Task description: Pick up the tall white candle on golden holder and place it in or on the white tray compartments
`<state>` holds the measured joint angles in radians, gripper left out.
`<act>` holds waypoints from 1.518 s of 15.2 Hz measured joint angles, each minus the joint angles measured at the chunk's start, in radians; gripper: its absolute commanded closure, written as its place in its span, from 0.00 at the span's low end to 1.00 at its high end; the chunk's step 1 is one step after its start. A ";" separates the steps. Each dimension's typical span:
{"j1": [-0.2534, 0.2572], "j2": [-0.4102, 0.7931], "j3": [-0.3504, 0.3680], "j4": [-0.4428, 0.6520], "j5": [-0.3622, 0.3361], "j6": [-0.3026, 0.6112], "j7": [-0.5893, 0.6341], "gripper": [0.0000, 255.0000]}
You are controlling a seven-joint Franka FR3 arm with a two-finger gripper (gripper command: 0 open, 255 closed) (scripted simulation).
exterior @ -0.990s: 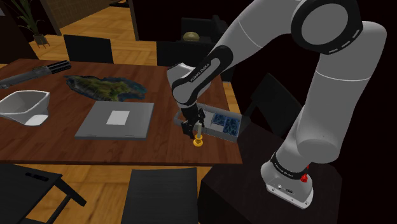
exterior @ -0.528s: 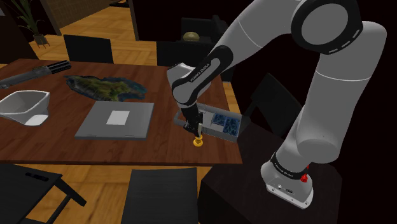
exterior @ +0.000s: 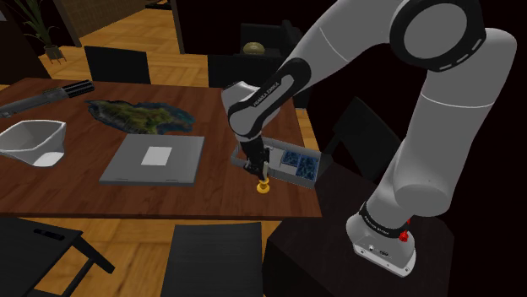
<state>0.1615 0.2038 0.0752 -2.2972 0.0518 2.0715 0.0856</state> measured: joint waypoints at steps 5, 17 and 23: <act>0.000 -0.048 0.001 0.010 0.003 -0.058 0.002 1.00; -0.002 -0.157 0.002 0.057 0.007 -0.214 0.004 1.00; -0.010 -0.193 -0.006 0.090 0.002 -0.283 -0.005 1.00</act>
<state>0.1519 0.0105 0.0695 -2.2076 0.0542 1.7887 0.0803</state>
